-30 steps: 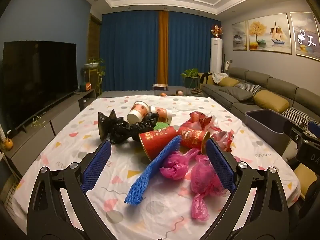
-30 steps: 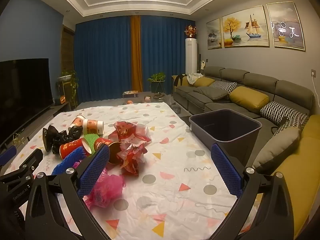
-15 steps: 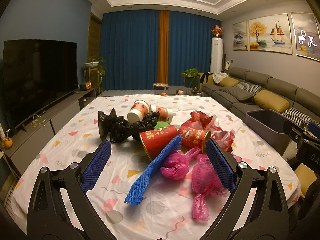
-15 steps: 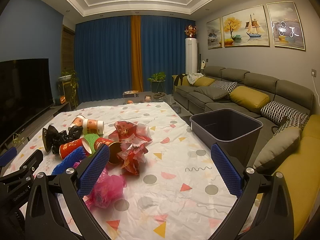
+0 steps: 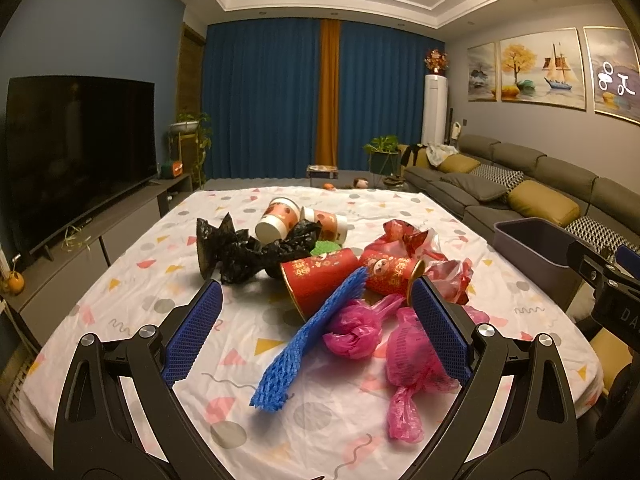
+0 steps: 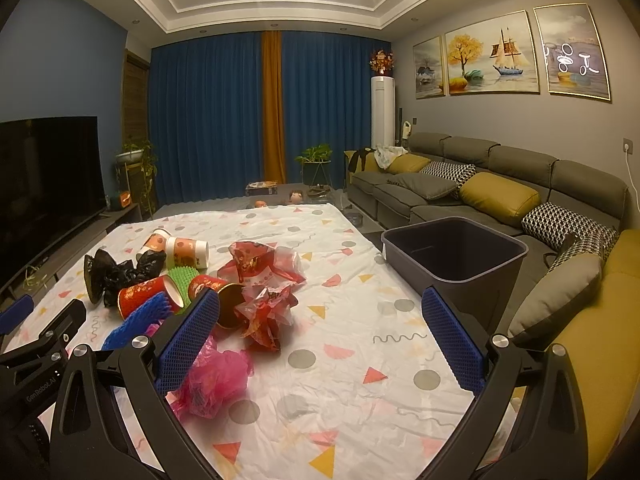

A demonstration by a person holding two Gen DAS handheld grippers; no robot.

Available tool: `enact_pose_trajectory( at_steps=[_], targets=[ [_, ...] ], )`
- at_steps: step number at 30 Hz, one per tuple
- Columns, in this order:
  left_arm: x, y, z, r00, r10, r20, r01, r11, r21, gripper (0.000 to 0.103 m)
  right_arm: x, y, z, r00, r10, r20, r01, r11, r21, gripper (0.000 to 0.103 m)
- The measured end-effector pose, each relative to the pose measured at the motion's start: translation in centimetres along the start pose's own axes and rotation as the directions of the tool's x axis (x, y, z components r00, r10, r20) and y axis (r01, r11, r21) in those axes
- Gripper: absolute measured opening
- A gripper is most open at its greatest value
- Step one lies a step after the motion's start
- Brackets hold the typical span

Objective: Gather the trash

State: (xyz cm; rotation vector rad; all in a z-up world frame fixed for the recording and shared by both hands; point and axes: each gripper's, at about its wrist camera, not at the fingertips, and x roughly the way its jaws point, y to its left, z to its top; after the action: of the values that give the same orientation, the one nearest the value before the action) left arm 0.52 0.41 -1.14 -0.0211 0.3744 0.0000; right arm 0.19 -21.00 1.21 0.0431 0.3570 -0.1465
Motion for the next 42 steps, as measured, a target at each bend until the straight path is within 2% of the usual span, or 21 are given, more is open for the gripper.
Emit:
enact_pose_trajectory(
  at_steps=[42],
  targets=[
    [0.63, 0.15, -0.82, 1.000, 0.002, -0.006, -0.002, 1.000, -0.008, 0.094, 0.41, 0.59, -0.53, 1.000, 0.013, 0.014, -0.013, 1.000, -0.005, 0.098]
  ],
)
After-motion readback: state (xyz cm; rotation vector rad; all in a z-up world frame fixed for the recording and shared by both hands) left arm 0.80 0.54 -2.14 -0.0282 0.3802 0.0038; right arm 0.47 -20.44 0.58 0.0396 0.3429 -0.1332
